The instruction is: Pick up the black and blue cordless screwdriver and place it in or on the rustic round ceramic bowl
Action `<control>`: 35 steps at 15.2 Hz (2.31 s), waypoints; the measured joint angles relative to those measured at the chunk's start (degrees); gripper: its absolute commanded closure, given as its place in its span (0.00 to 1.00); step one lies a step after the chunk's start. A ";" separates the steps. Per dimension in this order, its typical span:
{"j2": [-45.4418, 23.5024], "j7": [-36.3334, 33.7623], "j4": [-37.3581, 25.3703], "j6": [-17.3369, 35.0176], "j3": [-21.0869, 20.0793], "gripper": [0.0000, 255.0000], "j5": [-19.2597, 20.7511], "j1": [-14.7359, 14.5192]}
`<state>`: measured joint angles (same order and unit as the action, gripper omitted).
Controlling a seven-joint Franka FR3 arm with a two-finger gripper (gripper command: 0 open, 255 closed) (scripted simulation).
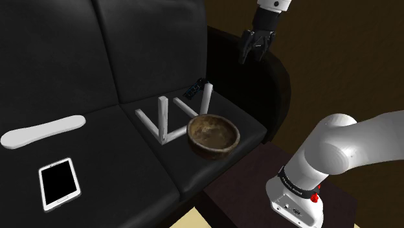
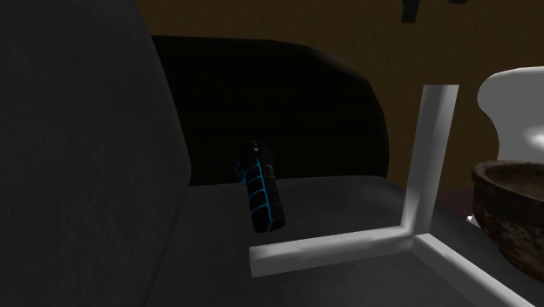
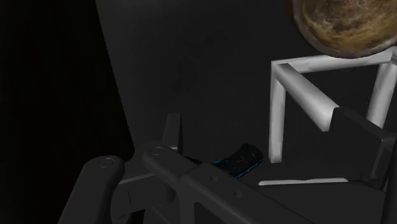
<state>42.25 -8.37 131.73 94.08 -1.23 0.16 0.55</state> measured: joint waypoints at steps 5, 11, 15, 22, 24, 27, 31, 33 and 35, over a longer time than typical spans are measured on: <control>-5.17 -6.62 0.05 5.10 -0.81 0.00 -2.16 1.99; -15.96 -20.09 -1.72 14.47 -2.62 0.00 -6.23 5.25; -23.14 -28.76 -2.95 20.99 -3.42 0.00 -8.67 7.00; -36.31 -41.75 -8.20 30.24 -2.72 0.00 -12.47 9.81; -39.72 -45.01 -9.36 32.89 -2.22 0.00 -13.74 10.49; -43.51 -48.26 -10.64 35.87 -1.89 0.00 -15.00 10.87; -45.71 -48.50 -10.38 38.46 -2.04 0.00 -15.51 10.71; -46.66 -48.24 -9.68 40.10 -2.16 0.00 -15.80 10.60; -47.22 -48.20 -9.50 40.85 -2.25 0.00 -15.92 10.50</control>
<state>-4.97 -56.57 122.23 134.93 -3.49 -15.76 11.05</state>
